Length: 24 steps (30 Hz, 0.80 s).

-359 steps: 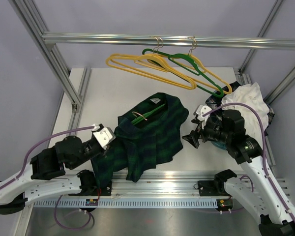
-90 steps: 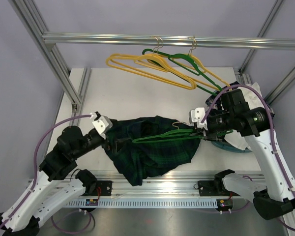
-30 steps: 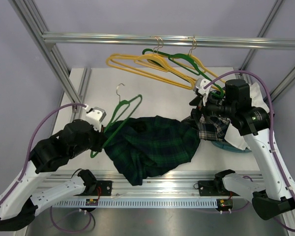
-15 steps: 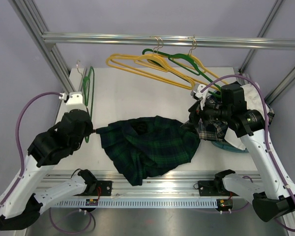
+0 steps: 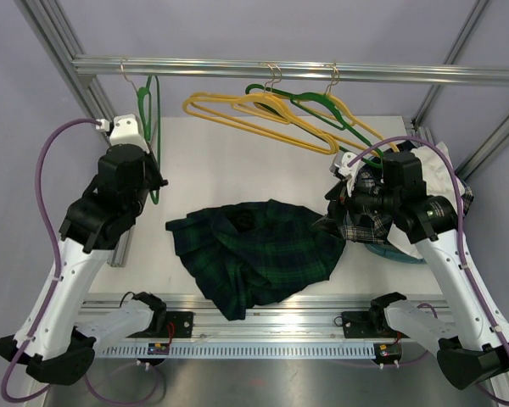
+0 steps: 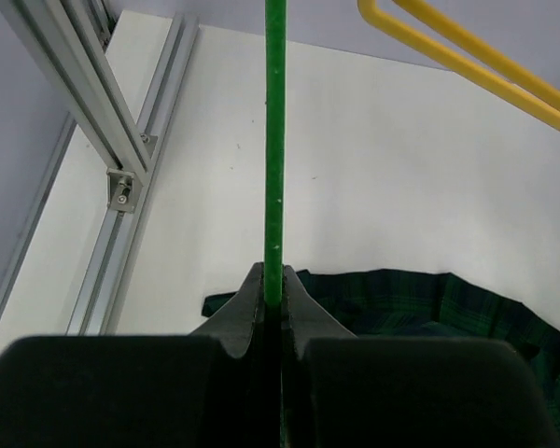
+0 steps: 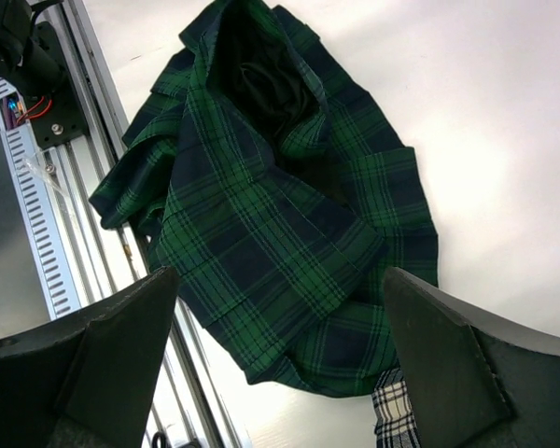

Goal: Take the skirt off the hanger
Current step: Hang the hanger back to the clothesline with the left arm

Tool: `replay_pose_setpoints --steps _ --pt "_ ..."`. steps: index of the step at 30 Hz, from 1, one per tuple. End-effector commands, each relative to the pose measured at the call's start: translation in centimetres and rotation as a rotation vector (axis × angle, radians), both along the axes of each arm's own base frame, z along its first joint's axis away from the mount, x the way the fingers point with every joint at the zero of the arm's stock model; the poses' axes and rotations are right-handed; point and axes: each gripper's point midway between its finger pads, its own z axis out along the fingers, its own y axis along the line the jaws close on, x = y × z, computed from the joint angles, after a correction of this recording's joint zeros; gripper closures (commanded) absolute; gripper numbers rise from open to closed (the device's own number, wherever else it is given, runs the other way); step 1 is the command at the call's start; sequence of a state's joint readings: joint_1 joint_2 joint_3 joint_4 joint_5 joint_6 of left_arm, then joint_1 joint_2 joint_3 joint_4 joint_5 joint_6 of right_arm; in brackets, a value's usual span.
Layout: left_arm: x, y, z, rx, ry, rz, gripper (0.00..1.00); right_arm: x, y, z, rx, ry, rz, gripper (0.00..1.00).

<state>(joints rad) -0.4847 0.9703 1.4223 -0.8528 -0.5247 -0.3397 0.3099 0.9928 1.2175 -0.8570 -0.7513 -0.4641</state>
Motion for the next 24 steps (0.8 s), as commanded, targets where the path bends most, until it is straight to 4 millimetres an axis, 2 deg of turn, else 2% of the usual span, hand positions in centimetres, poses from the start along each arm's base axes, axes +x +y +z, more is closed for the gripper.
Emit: replay_pose_setpoints --steps 1,8,16,18,19,24 --pt "2.1 -1.8 2.2 -0.077 -0.064 -0.089 1.0 -0.2 0.2 1.0 0.028 -0.044 0.02 0.02" --pt "4.6 -1.8 0.5 -0.108 -0.029 -0.108 1.0 -0.9 0.4 0.3 0.034 -0.037 0.062 0.03" --pt "5.2 -2.0 -1.7 -0.128 0.021 -0.145 1.0 -1.2 0.6 -1.1 0.021 -0.011 0.106 0.03" --pt "5.0 -2.0 -2.2 -0.137 0.023 -0.148 0.96 -1.6 0.7 -1.7 0.007 -0.024 0.155 0.03" --pt "4.8 -2.1 -2.2 -0.143 0.02 -0.153 0.88 -2.0 0.6 -2.3 -0.003 -0.017 0.178 0.03" --pt "4.2 -2.2 -2.6 -0.17 0.015 -0.157 0.82 -3.1 0.7 -4.2 -0.032 -0.078 0.306 0.02"
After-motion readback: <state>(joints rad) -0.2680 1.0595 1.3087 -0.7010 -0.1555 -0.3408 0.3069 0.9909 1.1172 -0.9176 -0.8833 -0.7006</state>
